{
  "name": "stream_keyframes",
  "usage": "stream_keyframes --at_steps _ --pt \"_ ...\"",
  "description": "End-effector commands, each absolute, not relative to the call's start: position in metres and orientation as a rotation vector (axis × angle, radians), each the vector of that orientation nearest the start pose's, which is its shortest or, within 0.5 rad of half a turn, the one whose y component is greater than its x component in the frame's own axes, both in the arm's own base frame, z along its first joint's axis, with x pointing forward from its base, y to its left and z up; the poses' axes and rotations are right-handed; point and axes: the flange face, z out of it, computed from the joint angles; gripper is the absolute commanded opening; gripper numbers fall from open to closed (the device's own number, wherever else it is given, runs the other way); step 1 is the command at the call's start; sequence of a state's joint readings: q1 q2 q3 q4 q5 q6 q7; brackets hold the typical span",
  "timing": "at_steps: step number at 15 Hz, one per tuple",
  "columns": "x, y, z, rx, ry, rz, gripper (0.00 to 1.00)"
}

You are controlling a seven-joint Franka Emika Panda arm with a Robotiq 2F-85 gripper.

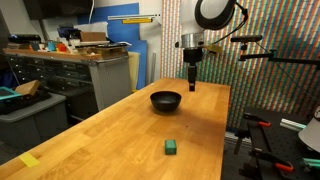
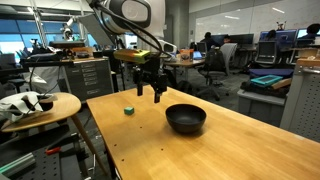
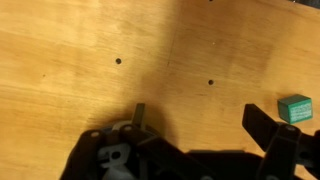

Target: Pick up the green object and put it in the bowl

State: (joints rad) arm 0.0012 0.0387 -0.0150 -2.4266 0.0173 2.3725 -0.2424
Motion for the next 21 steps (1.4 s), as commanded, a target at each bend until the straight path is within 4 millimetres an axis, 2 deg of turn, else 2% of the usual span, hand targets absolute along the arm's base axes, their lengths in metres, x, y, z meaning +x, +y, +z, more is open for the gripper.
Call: stream_keyframes --at_steps 1,7,12,16,21 --pt "0.481 0.035 0.265 -3.097 -0.407 0.087 1.0" --pt "0.48 0.107 0.227 -3.052 -0.565 0.083 1.0" --pt "0.472 0.156 0.197 -3.008 -0.657 0.117 1.0" --pt "0.467 0.182 0.179 -2.982 -0.718 0.113 1.0" --pt "0.465 0.203 0.161 -2.958 -0.766 0.126 1.0"
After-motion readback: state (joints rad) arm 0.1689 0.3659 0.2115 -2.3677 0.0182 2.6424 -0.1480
